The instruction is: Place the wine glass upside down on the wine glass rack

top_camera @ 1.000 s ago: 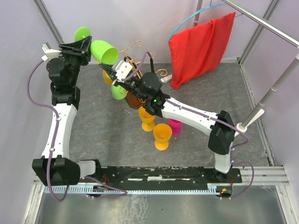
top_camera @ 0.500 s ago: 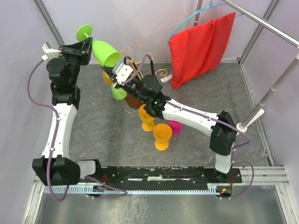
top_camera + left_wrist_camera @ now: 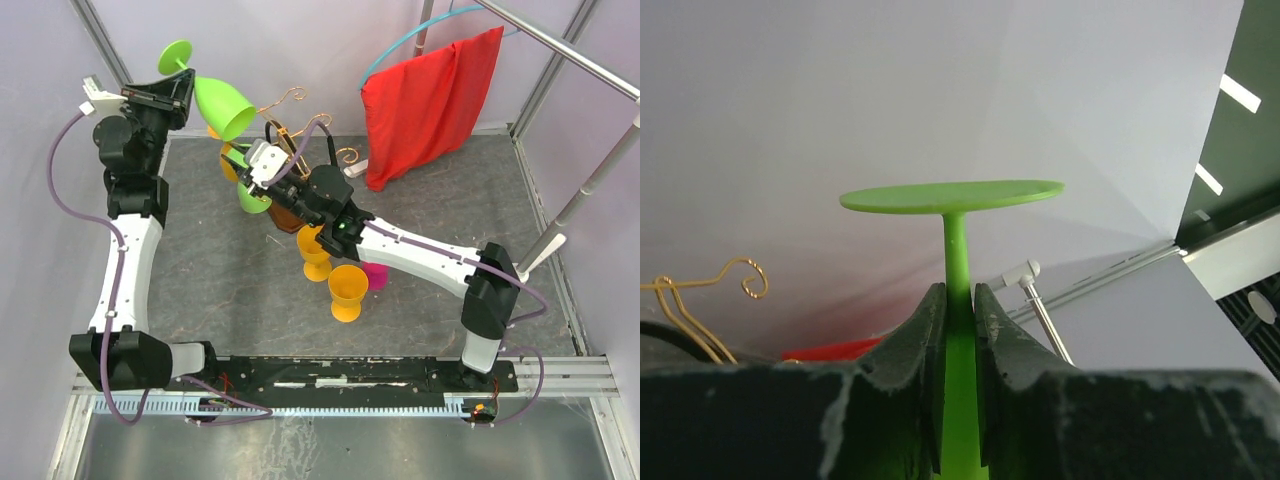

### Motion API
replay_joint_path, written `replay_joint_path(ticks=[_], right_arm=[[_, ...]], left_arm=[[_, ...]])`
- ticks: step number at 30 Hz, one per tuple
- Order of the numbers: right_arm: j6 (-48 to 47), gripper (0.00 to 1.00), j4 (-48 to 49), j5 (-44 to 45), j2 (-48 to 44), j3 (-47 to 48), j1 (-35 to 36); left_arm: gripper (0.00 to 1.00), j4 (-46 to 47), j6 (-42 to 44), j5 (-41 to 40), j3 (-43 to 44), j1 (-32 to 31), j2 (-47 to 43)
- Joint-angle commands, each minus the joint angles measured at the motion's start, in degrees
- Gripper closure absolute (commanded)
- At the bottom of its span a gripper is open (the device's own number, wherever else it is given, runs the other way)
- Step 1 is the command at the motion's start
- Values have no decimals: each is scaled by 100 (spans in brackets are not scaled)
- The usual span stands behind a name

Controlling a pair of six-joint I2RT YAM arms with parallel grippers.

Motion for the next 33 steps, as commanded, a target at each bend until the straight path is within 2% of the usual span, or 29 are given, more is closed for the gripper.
replay_joint_path(ticks=[1,7,11,15,18,24,28,33], right_arm=[[-157,62,-308,207,-516,4,30],[61,55,-1179,678,-892,-77,-44],[568,52,-2953,900,-871,775,-364],[1322,50,-4456,698,-683,1863,-1145],[1619,50,-5183,639,-658,2305,-1615],[1873,49,-5550,610,-856,2105,-2213],[1931,49,-5695,516,-791,2071,-2455],[1921,50,-5861,467,-682,2102,-2598]], left_arm=[[97,294,725,35,635,216,64],[97,31,1713,430,1153,417,308],[97,-101,2732,874,1268,440,406],[97,-218,3855,1451,1302,437,430],[97,187,4767,1790,795,427,69],[97,356,6302,1716,-646,124,-1201],[97,625,6551,1674,-1632,-237,-1926],[97,593,6628,1674,-2307,-448,-2587]])
